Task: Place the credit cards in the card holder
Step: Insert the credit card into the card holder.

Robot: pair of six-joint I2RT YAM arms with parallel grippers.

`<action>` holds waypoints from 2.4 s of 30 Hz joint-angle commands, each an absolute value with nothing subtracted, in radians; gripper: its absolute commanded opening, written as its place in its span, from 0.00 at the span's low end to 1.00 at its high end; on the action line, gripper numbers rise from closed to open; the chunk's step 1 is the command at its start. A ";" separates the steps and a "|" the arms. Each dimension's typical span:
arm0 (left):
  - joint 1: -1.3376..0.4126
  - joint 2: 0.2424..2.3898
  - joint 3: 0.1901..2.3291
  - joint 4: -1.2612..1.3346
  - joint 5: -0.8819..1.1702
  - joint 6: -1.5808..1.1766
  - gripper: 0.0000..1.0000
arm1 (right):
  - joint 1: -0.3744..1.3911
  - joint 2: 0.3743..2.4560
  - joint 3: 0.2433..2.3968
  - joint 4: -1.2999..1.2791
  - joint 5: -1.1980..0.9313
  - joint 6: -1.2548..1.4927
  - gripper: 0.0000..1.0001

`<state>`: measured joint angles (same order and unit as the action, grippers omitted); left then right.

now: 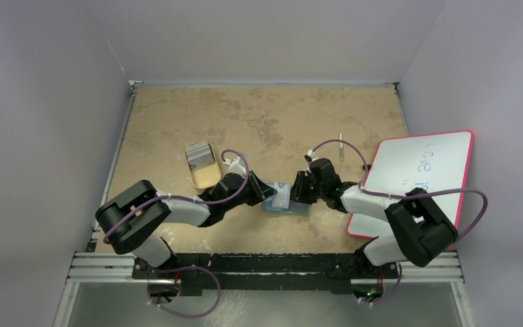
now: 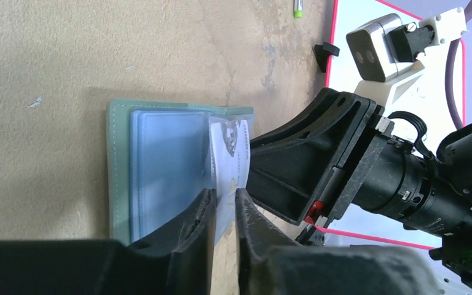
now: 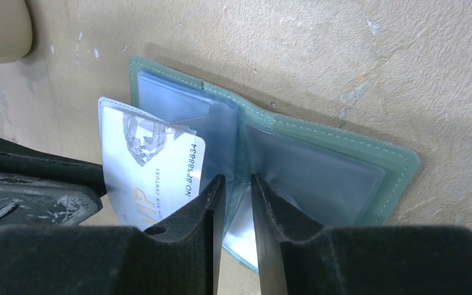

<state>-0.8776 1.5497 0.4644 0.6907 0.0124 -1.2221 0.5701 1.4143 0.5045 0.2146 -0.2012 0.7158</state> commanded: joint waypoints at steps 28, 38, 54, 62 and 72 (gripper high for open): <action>-0.911 1.496 0.584 0.540 0.026 -1.095 0.00 | 0.583 1.266 0.502 0.121 -0.117 0.684 0.28; -0.913 1.543 0.610 0.609 0.087 -1.127 0.19 | 0.583 1.282 0.514 0.094 -0.093 0.678 0.28; -0.937 1.682 0.701 0.655 0.122 -1.133 0.23 | 0.583 1.144 0.519 0.006 0.026 0.736 0.33; -0.938 1.686 0.727 0.538 0.041 -1.086 0.24 | 0.583 1.016 0.545 -0.090 0.095 0.764 0.34; -0.930 1.514 0.811 0.096 -0.240 -0.943 0.32 | 0.586 1.034 0.546 0.035 -0.063 0.750 0.35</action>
<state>-0.9325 1.6264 0.7250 0.3023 -0.0639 -1.0466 0.5777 1.0103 0.5362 -0.0582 0.0235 0.7433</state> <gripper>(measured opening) 0.295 0.352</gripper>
